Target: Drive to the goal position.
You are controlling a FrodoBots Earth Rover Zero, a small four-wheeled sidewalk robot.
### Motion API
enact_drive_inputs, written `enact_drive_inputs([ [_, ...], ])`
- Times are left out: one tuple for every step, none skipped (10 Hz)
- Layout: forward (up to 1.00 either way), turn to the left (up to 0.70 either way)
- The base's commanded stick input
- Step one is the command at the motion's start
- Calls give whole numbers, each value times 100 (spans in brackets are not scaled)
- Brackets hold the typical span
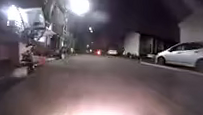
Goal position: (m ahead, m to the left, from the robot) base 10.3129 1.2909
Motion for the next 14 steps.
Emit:
enact_drive_inputs([
  [100, 0],
  [100, 0],
  [100, 0],
  [100, 0],
  [100, 0],
  [100, 0],
  [100, 0],
  [100, 0],
  [100, 0],
  [100, 0],
  [100, 0],
  [100, 0],
  [100, 0],
  [100, 0],
])
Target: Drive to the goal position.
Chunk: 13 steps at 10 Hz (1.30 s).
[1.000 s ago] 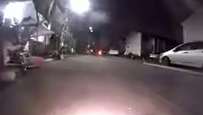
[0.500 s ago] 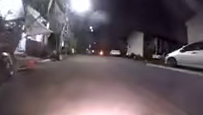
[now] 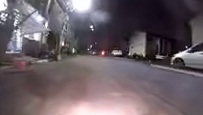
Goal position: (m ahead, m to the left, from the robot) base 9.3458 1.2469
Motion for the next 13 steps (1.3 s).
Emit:
enact_drive_inputs([
  [100, 0],
  [100, 0],
  [100, 0],
  [100, 0],
  [100, 0],
  [100, 0],
  [100, 0],
  [100, 0],
  [100, 0],
  [100, 0],
  [100, 0],
  [100, 0],
  [100, 0],
])
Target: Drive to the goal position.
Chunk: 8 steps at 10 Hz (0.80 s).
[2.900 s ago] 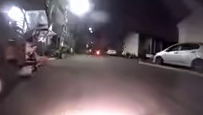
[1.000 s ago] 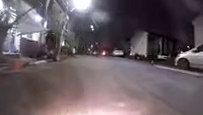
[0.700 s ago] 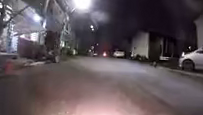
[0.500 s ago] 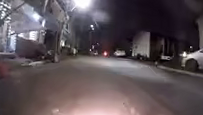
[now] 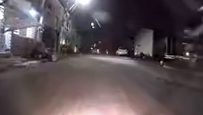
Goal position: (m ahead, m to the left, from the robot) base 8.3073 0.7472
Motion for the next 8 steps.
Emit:
enact_drive_inputs([
  [100, 0],
  [100, 0],
  [100, 0],
  [100, 0],
  [100, 0],
  [100, 0],
  [100, 0],
  [100, 0],
])
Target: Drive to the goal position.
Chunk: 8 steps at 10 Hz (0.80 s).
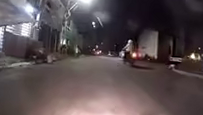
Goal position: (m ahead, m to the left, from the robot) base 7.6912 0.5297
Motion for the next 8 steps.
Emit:
enact_drive_inputs([
  [100, 0],
  [100, 0],
  [100, 0],
  [100, 0],
  [100, 0],
  [100, 0],
  [100, 0],
  [100, 0],
])
